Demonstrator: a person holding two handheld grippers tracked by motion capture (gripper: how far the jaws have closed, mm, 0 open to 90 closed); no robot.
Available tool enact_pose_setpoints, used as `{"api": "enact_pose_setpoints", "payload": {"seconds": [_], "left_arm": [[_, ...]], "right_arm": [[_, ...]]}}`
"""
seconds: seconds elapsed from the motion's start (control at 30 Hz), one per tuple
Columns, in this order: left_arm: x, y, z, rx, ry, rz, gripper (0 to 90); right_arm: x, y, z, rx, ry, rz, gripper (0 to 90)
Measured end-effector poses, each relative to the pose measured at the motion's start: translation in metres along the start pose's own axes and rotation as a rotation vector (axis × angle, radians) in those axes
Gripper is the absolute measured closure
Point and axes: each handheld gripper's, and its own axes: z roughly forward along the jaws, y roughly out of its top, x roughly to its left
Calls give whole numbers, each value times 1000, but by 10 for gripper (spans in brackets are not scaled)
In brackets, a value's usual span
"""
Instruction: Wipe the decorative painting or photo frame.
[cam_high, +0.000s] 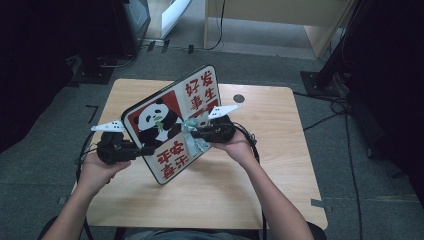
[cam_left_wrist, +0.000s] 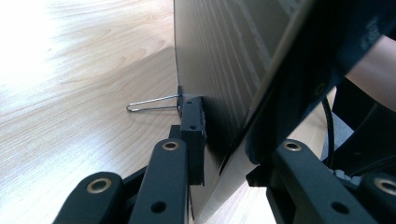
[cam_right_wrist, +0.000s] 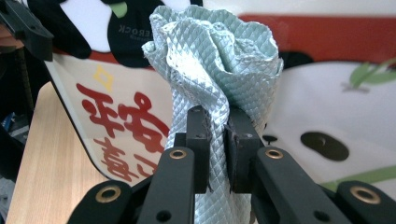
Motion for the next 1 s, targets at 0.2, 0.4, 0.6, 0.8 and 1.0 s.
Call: {"api": "enact_pose_setpoints", "payload": {"seconds": [0.2, 0.4, 0.6, 0.8, 1.0], "left_arm": [[1, 1, 0, 2, -3, 4, 749], [2, 1, 0, 3, -7, 7, 749], [3, 2, 0, 5, -9, 8, 749], [4, 2, 0, 5, -11, 6, 750], [4, 2, 0, 5, -12, 5, 749]], "right_arm": [[0, -8, 2, 12, -8, 5, 822], [-2, -17, 6, 23, -5, 17, 822], [-2, -27, 10, 58, -9, 42, 822], [-3, -35, 14, 71, -10, 49, 823], [-3, -42, 17, 97, -9, 60, 823]]}}
